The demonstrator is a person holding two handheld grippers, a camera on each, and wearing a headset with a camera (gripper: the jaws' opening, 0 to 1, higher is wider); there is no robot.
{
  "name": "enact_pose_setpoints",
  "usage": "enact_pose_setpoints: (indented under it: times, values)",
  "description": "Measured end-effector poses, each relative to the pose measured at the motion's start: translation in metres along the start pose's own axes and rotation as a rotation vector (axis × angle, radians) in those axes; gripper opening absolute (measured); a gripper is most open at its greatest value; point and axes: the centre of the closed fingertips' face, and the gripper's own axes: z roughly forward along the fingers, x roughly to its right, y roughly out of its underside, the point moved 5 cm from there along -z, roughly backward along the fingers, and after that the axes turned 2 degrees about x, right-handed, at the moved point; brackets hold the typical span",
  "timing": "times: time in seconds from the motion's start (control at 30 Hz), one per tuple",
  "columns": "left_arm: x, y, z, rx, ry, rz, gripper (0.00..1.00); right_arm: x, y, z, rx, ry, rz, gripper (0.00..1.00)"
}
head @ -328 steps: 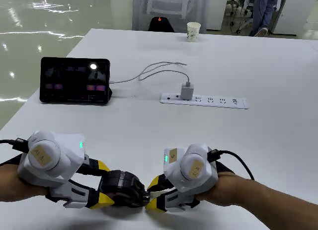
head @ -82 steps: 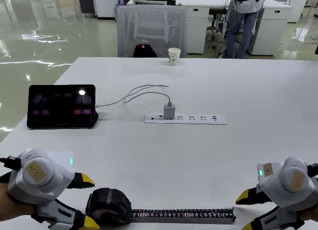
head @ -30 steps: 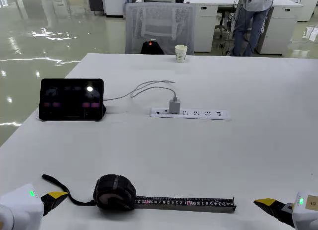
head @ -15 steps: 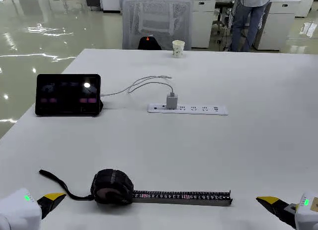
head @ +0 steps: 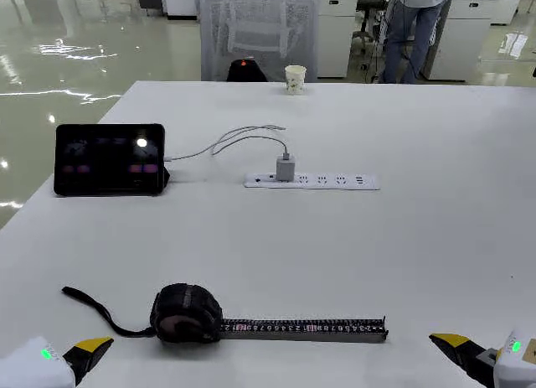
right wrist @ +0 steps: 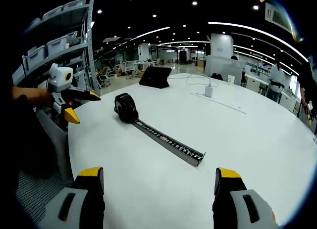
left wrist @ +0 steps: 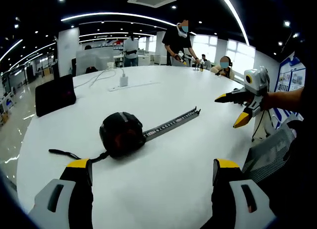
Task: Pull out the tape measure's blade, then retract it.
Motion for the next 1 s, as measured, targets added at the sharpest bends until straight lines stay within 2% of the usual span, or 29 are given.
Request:
enact_pose_setpoints:
  times: [0.17, 0.33, 0.57, 0.83, 1.0]
  values:
    - [0.005, 0.000, -0.001, 0.020, -0.027, -0.021, 0.99, -0.005, -0.005, -0.002, 0.021, 0.017, 0.025, 0.93]
    - [0.009, 0.000, -0.003, 0.020, -0.034, -0.032, 0.99, -0.010, -0.006, -0.002, 0.029, 0.029, 0.039, 0.94]
    - [0.015, -0.003, -0.006, 0.033, -0.078, -0.041, 0.99, -0.018, -0.007, -0.002, 0.039, 0.049, 0.074, 0.95]
    - [0.024, -0.005, -0.009, 0.037, -0.112, -0.045, 0.99, -0.026, -0.011, -0.001, 0.057, 0.079, 0.084, 0.98]
    - [0.025, -0.006, -0.009, 0.040, -0.132, -0.049, 0.99, -0.028, -0.015, -0.002, 0.066, 0.089, 0.085, 0.98]
